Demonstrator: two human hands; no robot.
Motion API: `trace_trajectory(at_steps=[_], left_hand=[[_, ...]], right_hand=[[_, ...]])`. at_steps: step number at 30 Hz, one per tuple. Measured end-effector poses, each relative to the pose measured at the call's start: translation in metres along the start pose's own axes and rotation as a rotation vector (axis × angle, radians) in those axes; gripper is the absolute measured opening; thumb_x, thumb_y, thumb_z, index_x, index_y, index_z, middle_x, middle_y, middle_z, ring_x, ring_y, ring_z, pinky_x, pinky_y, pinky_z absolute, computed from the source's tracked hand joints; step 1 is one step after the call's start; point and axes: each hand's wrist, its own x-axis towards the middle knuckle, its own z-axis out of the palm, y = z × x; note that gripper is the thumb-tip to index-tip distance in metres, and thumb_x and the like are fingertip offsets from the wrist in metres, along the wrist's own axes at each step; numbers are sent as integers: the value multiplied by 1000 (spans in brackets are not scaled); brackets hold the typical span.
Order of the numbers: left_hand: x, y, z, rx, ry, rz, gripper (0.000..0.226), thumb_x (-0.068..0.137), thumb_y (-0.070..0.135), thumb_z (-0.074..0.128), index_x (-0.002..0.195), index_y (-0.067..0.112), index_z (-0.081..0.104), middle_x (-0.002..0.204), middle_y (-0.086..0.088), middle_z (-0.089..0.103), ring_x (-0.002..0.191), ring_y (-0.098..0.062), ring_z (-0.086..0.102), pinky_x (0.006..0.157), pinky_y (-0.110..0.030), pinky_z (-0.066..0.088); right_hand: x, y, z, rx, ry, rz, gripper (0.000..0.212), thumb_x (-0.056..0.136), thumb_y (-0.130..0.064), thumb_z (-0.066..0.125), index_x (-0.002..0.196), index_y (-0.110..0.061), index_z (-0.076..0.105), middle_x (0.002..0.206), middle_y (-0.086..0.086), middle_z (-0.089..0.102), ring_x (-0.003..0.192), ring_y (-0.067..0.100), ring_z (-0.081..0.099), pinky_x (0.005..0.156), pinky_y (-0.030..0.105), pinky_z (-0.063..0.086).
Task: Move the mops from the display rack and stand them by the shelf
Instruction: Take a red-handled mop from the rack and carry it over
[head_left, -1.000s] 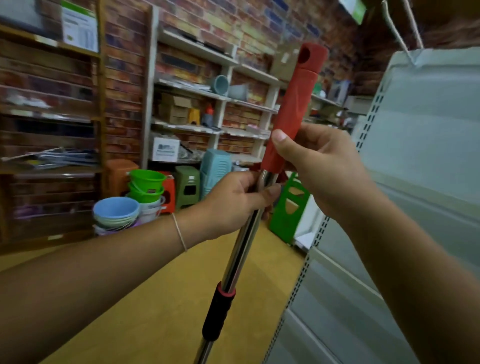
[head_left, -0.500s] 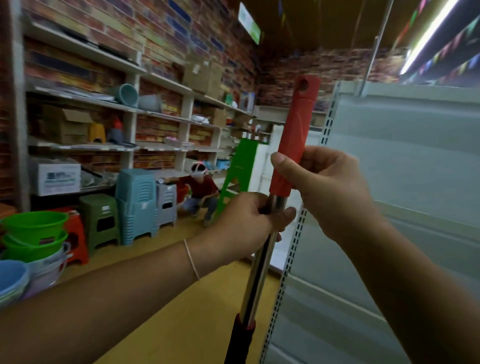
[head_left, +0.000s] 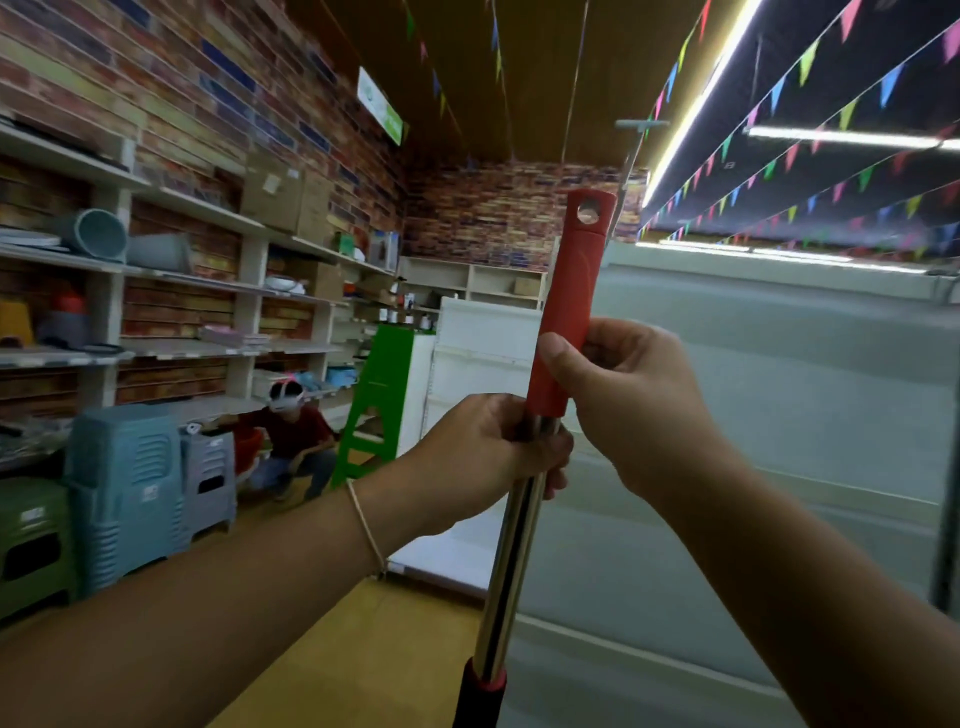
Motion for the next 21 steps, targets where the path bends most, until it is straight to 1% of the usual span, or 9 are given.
trace_trajectory(at_steps=[3, 4, 5, 7, 9, 13, 15, 18, 21], left_hand=[[11, -1, 4, -58, 18, 35, 16, 90, 12, 63, 99, -2, 64, 76, -9, 67, 73, -21, 67, 75, -33, 57], [15, -2, 5, -68, 38, 42, 15, 89, 13, 65, 99, 1, 64, 75, -7, 68, 72, -20, 67, 73, -30, 56], [19, -2, 7, -74, 58, 51, 14, 89, 13, 66, 98, 3, 65, 74, -6, 69, 71, -19, 68, 71, -29, 56], [28, -3, 9, -87, 92, 65, 12, 88, 13, 68, 96, 5, 65, 73, -4, 70, 71, -18, 68, 71, -30, 57], [38, -1, 11, -91, 108, 69, 14, 87, 13, 68, 98, 4, 65, 74, -6, 70, 73, -20, 69, 75, -35, 59], [51, 4, 14, -117, 109, 62, 16, 87, 12, 68, 99, 1, 64, 76, -8, 68, 74, -24, 69, 78, -41, 60], [56, 5, 15, -136, 107, 57, 11, 88, 11, 68, 95, 4, 65, 75, -7, 68, 74, -25, 69, 79, -43, 59], [63, 2, 17, -133, 119, 50, 10, 88, 13, 68, 94, 6, 65, 75, -8, 69, 76, -28, 69, 82, -48, 58], [68, -1, 20, -134, 122, 48, 11, 88, 13, 68, 94, 4, 65, 75, -9, 68, 77, -30, 69, 83, -52, 57]], right_hand=[[10, -5, -6, -36, 11, 22, 8, 92, -24, 68, 88, -17, 72, 85, 9, 76, 79, 21, 75, 70, 33, 62], [15, -6, -7, -47, 11, 32, 11, 92, -24, 68, 91, -14, 72, 88, 11, 76, 81, 24, 75, 75, 38, 62], [19, -8, -9, -54, 9, 47, 13, 92, -24, 68, 94, -12, 72, 88, 11, 76, 81, 24, 75, 76, 38, 62], [29, -9, -12, -58, 5, 81, 15, 92, -25, 68, 99, -12, 72, 89, 7, 76, 81, 20, 75, 74, 32, 61], [38, -10, -15, -58, 4, 104, 19, 93, -25, 66, 106, -10, 71, 92, 5, 76, 84, 19, 74, 71, 26, 58], [51, -10, -19, -78, 21, 105, 25, 94, -25, 65, 110, -7, 70, 95, 6, 75, 87, 19, 74, 76, 27, 57], [55, -9, -20, -89, 34, 101, 20, 93, -25, 66, 105, -9, 71, 93, 6, 76, 86, 19, 74, 75, 27, 57], [59, -6, -22, -105, 42, 93, 10, 93, -26, 67, 93, -17, 69, 89, 3, 75, 81, 15, 73, 68, 22, 54], [61, -1, -25, -116, 41, 75, 12, 93, -27, 66, 82, -24, 66, 83, -1, 74, 74, 9, 71, 62, 17, 50]])
